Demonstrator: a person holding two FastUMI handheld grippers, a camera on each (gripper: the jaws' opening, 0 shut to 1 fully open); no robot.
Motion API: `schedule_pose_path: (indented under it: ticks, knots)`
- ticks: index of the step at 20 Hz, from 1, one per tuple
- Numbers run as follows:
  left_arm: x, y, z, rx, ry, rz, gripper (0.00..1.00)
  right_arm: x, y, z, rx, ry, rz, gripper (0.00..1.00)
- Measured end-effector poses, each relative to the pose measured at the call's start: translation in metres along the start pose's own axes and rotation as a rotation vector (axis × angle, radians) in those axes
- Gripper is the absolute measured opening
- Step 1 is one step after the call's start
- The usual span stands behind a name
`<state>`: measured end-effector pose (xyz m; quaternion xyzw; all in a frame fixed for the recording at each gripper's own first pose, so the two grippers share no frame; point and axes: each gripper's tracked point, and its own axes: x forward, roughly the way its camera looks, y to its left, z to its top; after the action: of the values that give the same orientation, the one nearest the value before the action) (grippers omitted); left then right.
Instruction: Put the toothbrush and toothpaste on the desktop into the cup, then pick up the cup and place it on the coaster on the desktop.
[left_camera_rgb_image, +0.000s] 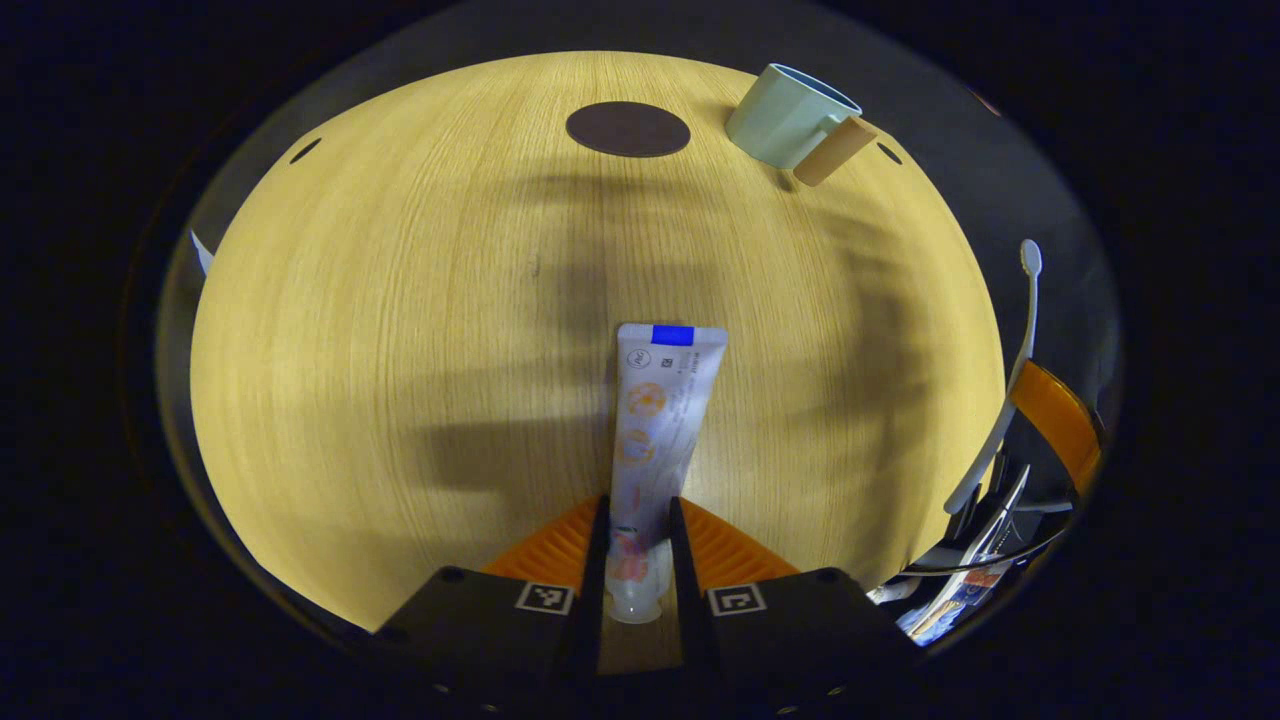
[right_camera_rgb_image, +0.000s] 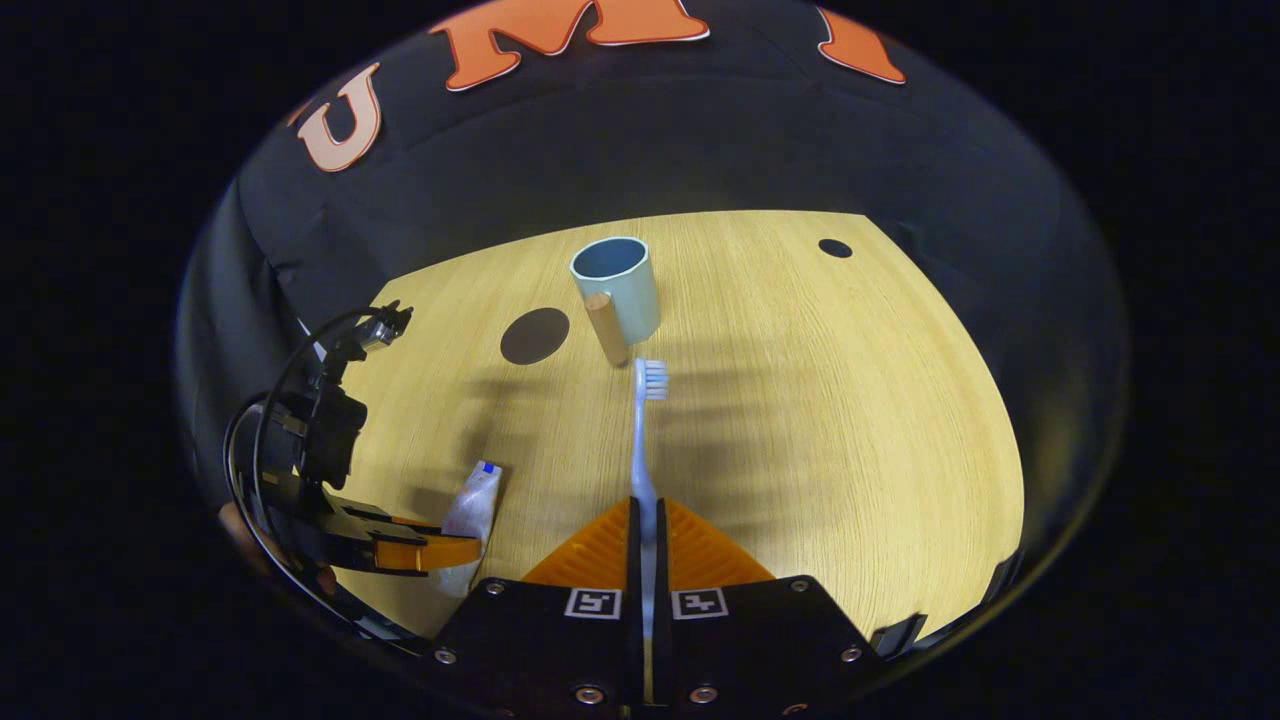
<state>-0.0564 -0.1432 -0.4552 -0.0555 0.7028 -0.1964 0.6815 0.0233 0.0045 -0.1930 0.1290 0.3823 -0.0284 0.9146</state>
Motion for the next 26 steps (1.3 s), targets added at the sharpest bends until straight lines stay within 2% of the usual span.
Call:
schedule_pose_path:
  ticks: [1,3,11,19,26]
  knots:
    - [0.003,-0.002,0.001,-0.007,0.005,-0.005,0.24,0.002,0.001,0.001,0.000,0.001,0.004,0.04]
    - [0.008,-0.006,0.003,0.029,0.000,-0.013,0.16,0.005,0.001,0.004,0.002,0.003,0.005,0.04]
    - [-0.015,-0.010,0.017,0.090,-0.099,-0.013,0.11,0.012,0.004,0.033,0.012,-0.084,0.039,0.04]
    - [-0.042,-0.009,0.008,0.028,-0.147,-0.039,0.11,0.016,0.022,0.122,-0.057,-0.367,0.097,0.04]
    - [-0.056,0.002,0.006,-0.038,-0.168,-0.024,0.11,0.017,0.033,0.191,-0.166,-0.655,0.098,0.04]
